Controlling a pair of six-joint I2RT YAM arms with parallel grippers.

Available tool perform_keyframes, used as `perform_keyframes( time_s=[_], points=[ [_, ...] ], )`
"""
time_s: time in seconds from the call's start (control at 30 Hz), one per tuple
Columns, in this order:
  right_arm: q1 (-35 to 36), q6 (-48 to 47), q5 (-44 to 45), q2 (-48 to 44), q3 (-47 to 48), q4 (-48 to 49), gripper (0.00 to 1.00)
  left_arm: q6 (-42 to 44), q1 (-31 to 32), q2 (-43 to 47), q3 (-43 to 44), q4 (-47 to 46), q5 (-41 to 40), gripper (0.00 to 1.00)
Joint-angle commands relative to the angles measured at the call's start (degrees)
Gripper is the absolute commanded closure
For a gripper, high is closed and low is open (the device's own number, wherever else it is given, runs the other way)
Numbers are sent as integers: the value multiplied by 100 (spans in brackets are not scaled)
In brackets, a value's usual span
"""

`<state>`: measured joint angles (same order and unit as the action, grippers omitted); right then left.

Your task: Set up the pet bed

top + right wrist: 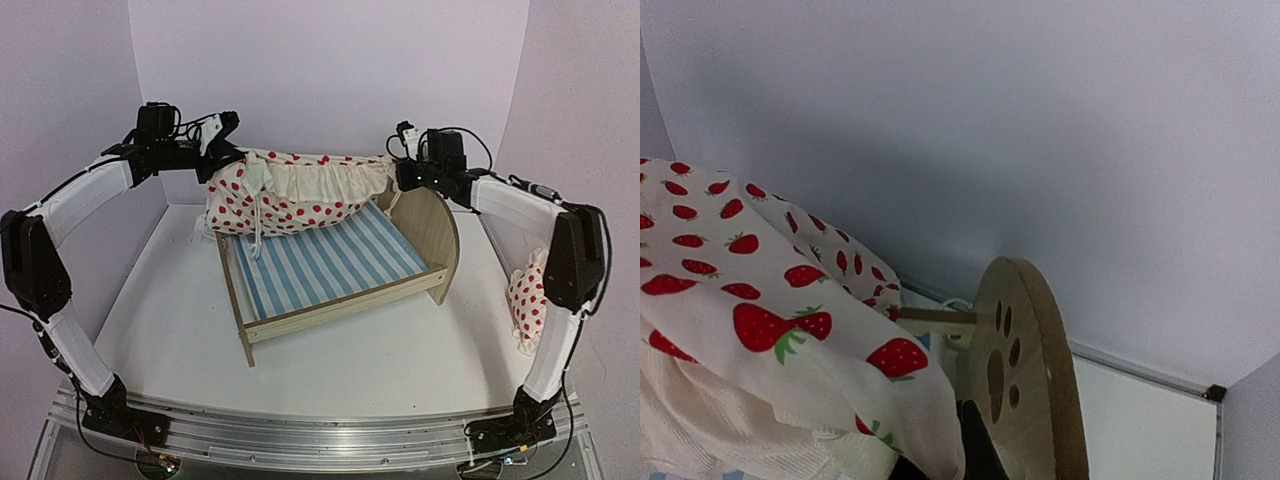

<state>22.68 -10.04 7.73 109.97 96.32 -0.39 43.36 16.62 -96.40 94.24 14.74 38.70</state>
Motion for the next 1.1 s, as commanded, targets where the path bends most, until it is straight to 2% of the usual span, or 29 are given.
perform_keyframes(
  time_s=[0.0,0.17,0.3,0.57,0.7,0.77,0.83,0.93,1.07],
  points=[
    [-22,335,390,-1563,-408,-789,100,-327,217,689,-22,1556,862,100],
    [-19,775,648,-2216,-1393,-1529,100,-213,617,932,-553,2127,934,100],
    [-19,1257,371,-2544,-1980,-1783,100,-1,865,994,-830,2739,1181,100],
    [-22,1906,-110,-2525,-2210,-2687,100,665,880,1008,-1192,3598,1286,100],
    [-20,2186,6,-2633,-2274,-3130,100,986,878,1002,-1225,4031,1406,100],
    [-25,2350,-113,-2686,-2350,-3166,97,1171,882,1014,-1303,4184,1406,97],
    [-20,2453,-585,-2661,-2393,-3196,80,1388,879,1048,-1439,4278,1379,81],
    [-15,2557,-1344,-2641,-2273,-3431,60,1639,878,1058,-1426,4578,1459,55],
    [-23,2580,-1468,-2927,-1914,-4042,46,2090,878,997,-936,5244,1458,32]
  ],
)
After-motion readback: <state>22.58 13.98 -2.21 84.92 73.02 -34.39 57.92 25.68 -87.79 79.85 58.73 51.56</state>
